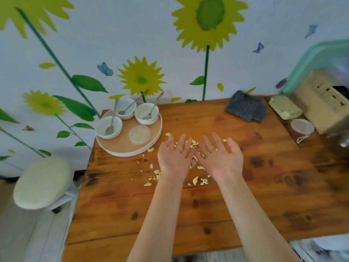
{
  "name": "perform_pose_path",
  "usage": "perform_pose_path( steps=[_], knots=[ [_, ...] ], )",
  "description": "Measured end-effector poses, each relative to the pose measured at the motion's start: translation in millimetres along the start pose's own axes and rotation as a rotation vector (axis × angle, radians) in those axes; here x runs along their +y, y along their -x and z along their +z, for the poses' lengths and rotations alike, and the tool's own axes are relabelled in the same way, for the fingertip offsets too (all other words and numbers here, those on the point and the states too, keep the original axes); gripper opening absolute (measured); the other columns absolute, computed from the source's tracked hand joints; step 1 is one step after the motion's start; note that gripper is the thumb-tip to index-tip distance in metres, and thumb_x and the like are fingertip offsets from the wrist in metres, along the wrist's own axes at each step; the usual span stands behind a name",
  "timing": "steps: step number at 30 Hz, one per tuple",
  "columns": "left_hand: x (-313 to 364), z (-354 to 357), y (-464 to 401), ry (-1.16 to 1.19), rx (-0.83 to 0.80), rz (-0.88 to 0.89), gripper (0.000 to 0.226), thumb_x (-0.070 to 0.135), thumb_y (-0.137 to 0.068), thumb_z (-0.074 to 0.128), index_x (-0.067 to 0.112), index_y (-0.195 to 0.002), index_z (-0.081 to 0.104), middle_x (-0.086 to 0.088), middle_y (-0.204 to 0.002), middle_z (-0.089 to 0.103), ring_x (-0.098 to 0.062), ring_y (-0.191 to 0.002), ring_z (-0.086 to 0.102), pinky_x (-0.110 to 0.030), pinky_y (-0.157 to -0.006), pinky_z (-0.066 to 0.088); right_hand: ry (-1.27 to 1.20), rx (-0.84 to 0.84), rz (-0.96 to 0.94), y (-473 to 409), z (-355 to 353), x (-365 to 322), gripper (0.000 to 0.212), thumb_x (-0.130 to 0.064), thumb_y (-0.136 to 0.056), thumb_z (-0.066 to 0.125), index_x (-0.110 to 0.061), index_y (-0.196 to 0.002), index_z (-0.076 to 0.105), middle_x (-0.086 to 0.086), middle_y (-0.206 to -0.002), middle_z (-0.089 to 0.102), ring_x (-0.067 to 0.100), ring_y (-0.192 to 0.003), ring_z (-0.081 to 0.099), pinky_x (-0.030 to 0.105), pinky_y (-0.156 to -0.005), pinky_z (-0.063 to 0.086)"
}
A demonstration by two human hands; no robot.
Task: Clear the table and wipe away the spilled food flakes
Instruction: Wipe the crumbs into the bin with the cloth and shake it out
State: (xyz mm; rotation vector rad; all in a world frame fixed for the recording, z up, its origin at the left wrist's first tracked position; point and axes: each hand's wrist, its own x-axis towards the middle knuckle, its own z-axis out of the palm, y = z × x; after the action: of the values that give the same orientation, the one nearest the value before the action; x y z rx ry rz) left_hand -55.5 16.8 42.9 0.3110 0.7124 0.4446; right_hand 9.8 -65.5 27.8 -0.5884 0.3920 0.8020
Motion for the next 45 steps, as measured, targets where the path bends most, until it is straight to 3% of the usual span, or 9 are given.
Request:
perform_pose_path(
  steps=[5, 20, 23, 28, 34, 37, 39, 42, 45],
  knots=[
    [0.8, 15.8, -28.5, -0.037, -0.050, -0.036, 0.049, 0.026, -0.097, 0.026, 0.024, -0.145, 0.027, -0.010, -0.141, 0.046, -0.032, -0.130, 0.042, -0.045, -0.105, 0.032, -0.005, -0.010, -0.079, -17.5, 5.4, -18.9, 0.049, -0.038, -0.094, 0.033, -0.018, -0.139, 0.040, 0.013, -0.143, 0.041, 0.029, -0.136, 0.032, 0.050, -0.107, 0.026],
    [-33.7, 63.7, -106.1, -0.221, -0.030, -0.069, 0.045, 0.024, -0.099, 0.025, 0.020, -0.143, 0.033, -0.010, -0.135, 0.052, -0.028, -0.122, 0.049, -0.044, -0.105, 0.034, 0.030, 0.072, -0.120, -82.2, -7.2, -79.1, 0.047, -0.031, -0.095, 0.035, -0.015, -0.139, 0.039, 0.012, -0.142, 0.042, 0.028, -0.136, 0.033, 0.049, -0.111, 0.023],
    [-55.2, 88.9, -128.7, -0.409, -0.006, -0.032, 0.043, 0.023, -0.100, 0.027, 0.017, -0.141, 0.038, -0.007, -0.133, 0.054, -0.021, -0.112, 0.053, -0.037, -0.099, 0.039, 0.232, 0.134, -0.127, -105.4, -16.5, -109.8, 0.046, -0.024, -0.096, 0.039, -0.014, -0.141, 0.035, 0.011, -0.146, 0.039, 0.027, -0.136, 0.035, 0.045, -0.110, 0.026],
    [-91.4, 138.4, -167.7, -0.789, -0.006, 0.096, 0.045, 0.014, -0.099, 0.036, 0.020, -0.143, 0.033, -0.004, -0.140, 0.046, -0.015, -0.120, 0.049, -0.028, -0.103, 0.036, 0.760, 0.331, -0.267, -153.8, -32.9, -164.6, 0.056, -0.016, -0.096, 0.044, -0.024, -0.147, 0.023, 0.001, -0.151, 0.031, 0.017, -0.138, 0.030, 0.031, -0.107, 0.025],
    [-133.1, 161.6, -237.9, -1.191, -0.087, 0.123, 0.046, 0.015, -0.095, 0.044, 0.020, -0.141, 0.037, -0.001, -0.137, 0.049, -0.015, -0.122, 0.048, -0.025, -0.097, 0.039, 1.079, 0.271, -0.282, -213.8, -50.2, -211.8, 0.068, -0.021, -0.095, 0.049, -0.024, -0.150, 0.009, -0.004, -0.155, 0.019, 0.014, -0.141, 0.022, 0.026, -0.104, 0.024],
    [-148.6, 160.7, -280.1, -1.421, -0.135, 0.189, 0.044, 0.008, -0.093, 0.041, 0.017, -0.136, 0.045, -0.001, -0.140, 0.047, -0.017, -0.129, 0.043, -0.023, -0.100, 0.035, 1.283, 0.226, -0.354, -247.7, -62.2, -225.8, 0.076, -0.024, -0.091, 0.056, -0.024, -0.150, 0.008, -0.001, -0.157, 0.016, 0.015, -0.144, 0.015, 0.035, -0.116, 0.020],
    [-155.1, 157.8, -312.0, -1.653, -0.209, 0.286, 0.044, 0.007, -0.092, 0.042, 0.016, -0.135, 0.046, -0.004, -0.145, 0.041, -0.019, -0.136, 0.036, -0.026, -0.110, 0.029, 1.609, 0.226, -0.378, -273.8, -70.3, -233.0, 0.081, -0.025, -0.089, 0.059, -0.024, -0.149, 0.005, 0.001, -0.158, 0.008, 0.017, -0.146, 0.004, 0.046, -0.118, 0.012],
    [-160.1, 159.5, -346.9, -2.094, -0.330, 0.349, 0.053, 0.018, -0.092, 0.046, 0.023, -0.143, 0.034, -0.003, -0.156, 0.021, -0.021, -0.145, 0.017, -0.037, -0.118, 0.019, 2.084, 0.224, -0.335, -301.8, -79.4, -239.4, 0.087, -0.026, -0.087, 0.060, -0.025, -0.149, 0.000, 0.004, -0.159, -0.007, 0.022, -0.146, -0.011, 0.052, -0.115, -0.003],
    [-163.4, 158.8, -370.4, -2.346, -0.413, 0.326, 0.064, 0.026, -0.090, 0.049, 0.029, -0.147, 0.021, -0.001, -0.159, 0.004, -0.021, -0.147, -0.002, -0.046, -0.119, 0.004, 2.211, 0.207, -0.275, -324.7, -82.2, -242.9, 0.088, -0.039, -0.085, 0.059, -0.025, -0.149, 0.001, 0.006, -0.158, -0.013, 0.025, -0.144, -0.016, 0.053, -0.113, -0.007]
  ],
)
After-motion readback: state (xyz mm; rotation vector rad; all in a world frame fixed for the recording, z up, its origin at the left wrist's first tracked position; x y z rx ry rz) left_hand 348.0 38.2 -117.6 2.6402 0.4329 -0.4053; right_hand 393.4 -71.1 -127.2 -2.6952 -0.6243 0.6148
